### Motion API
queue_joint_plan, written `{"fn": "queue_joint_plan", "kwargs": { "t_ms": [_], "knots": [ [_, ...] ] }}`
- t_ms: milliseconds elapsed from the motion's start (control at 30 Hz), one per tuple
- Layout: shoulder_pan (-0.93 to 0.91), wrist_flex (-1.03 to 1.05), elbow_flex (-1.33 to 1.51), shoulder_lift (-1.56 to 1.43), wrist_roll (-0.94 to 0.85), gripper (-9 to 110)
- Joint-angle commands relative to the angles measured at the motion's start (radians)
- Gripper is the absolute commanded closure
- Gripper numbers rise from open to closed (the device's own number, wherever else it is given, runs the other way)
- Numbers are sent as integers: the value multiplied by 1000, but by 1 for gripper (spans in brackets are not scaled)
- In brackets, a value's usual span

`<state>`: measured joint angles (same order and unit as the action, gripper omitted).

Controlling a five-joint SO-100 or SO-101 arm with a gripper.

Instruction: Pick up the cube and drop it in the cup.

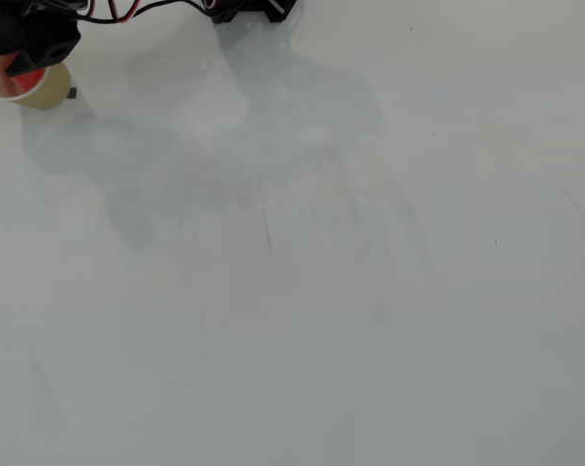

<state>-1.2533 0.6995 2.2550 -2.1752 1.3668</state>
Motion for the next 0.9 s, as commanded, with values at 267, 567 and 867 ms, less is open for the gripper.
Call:
{"fn": "queue_joint_plan", "kwargs": {
  "t_ms": [267, 567, 867],
  "knots": [
    [25, -6, -179, -21, -15, 96],
    [48, -6, -181, -37, -15, 101],
    [155, -55, -175, -97, -6, 101]
  ]
}}
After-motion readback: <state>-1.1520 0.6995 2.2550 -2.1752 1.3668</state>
